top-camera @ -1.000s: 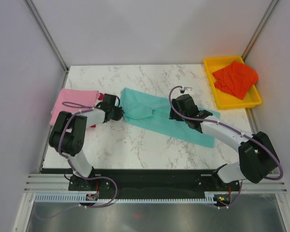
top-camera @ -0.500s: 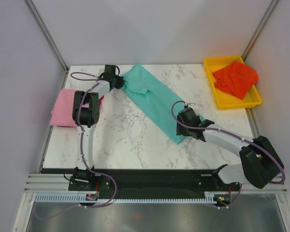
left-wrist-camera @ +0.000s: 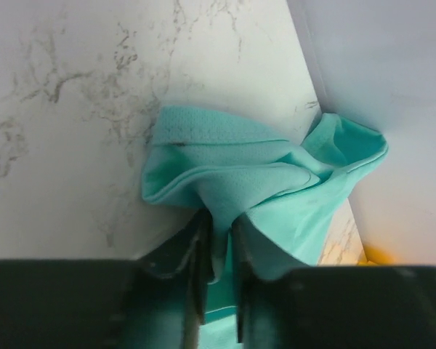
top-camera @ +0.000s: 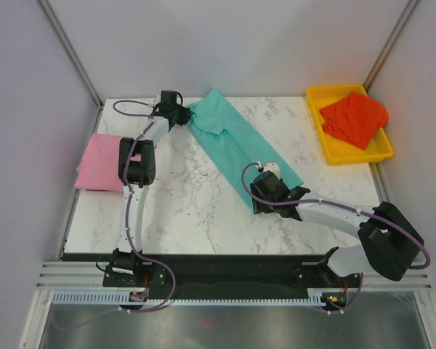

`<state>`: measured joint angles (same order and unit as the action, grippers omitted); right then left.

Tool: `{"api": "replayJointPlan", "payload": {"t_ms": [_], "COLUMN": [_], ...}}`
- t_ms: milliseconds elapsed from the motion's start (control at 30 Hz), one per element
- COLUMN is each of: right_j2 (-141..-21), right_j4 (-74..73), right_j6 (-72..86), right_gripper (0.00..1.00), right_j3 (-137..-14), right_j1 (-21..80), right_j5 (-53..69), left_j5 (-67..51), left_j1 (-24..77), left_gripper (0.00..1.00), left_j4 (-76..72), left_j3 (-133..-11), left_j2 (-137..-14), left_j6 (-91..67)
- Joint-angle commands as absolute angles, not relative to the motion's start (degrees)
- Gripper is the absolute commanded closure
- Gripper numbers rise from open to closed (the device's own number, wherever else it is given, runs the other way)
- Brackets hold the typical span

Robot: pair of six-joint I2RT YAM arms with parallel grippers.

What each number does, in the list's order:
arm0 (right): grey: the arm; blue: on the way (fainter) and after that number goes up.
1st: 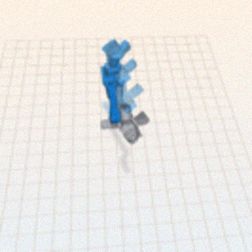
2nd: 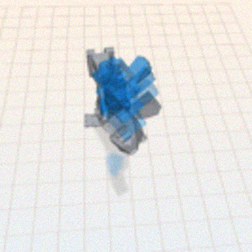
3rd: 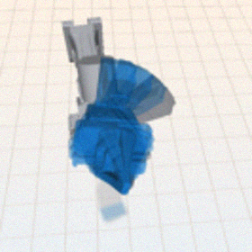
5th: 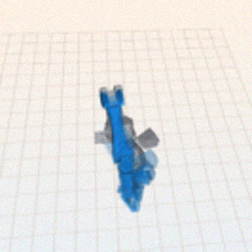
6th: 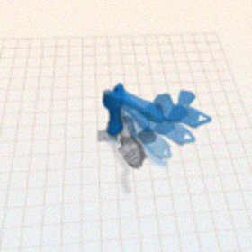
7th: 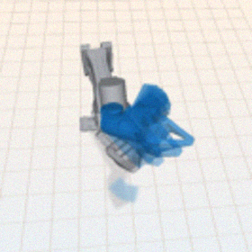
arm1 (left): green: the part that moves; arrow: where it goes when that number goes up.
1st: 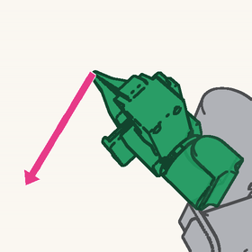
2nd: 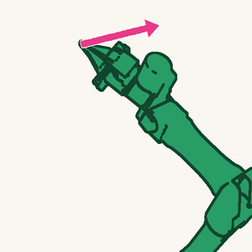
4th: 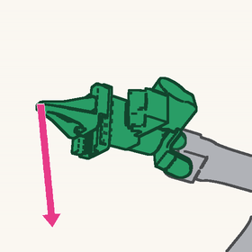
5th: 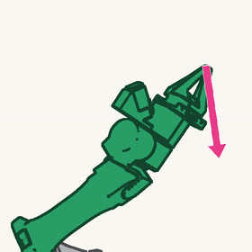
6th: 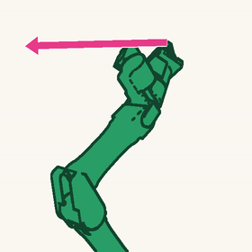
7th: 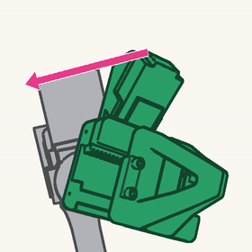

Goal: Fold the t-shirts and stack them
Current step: Fold the tshirt

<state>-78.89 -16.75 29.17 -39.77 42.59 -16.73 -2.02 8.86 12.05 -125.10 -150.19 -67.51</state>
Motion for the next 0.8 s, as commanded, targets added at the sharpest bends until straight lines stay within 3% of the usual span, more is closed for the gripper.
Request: {"api": "replayJointPlan", "payload": {"t_ms": [0,167,200,267,300,533,633,767], "right_j2": [-77.61,-80.68,-81.38,-83.4,-83.84,-89.38,-90.44,-91.05], "right_j4": [-15.82,-15.91,-15.91,-16.0,-15.91,-16.61,-17.22,-18.02], "right_j6": [27.16,25.58,25.4,24.87,24.87,24.43,24.52,24.96], "right_gripper": [0.32,0.32,0.32,0.33,0.33,0.45,0.58,0.84], "right_j3": [-42.01,-44.29,-44.99,-45.87,-46.14,-48.25,-48.6,-48.52], "right_j1": [45.34,48.34,48.69,48.87,49.04,49.04,49.04,49.04], "right_j5": [-20.82,-21.01,-20.74,-19.78,-19.6,-19.33,-19.86,-19.6], "left_j5": [-1.68,-0.26,1.04,1.84,2.02,3.34,3.6,3.78], "left_j1": [8.96,8.26,8.17,7.56,7.38,6.86,6.77,6.77], "left_gripper": [0.71,0.51,0.4,0.28,0.14,0.11,0.11,0.12], "left_j4": [12.3,12.3,12.3,12.39,12.57,14.06,14.94,16.26], "left_j3": [-125.87,-120.59,-119.63,-117.43,-116.81,-113.74,-112.24,-111.53], "left_j2": [-149.95,-146.0,-145.2,-142.84,-142.04,-135.45,-132.28,-128.85], "left_j6": [-64.43,-63.98,-63.98,-63.9,-63.72,-61.35,-61.17,-60.12]}}
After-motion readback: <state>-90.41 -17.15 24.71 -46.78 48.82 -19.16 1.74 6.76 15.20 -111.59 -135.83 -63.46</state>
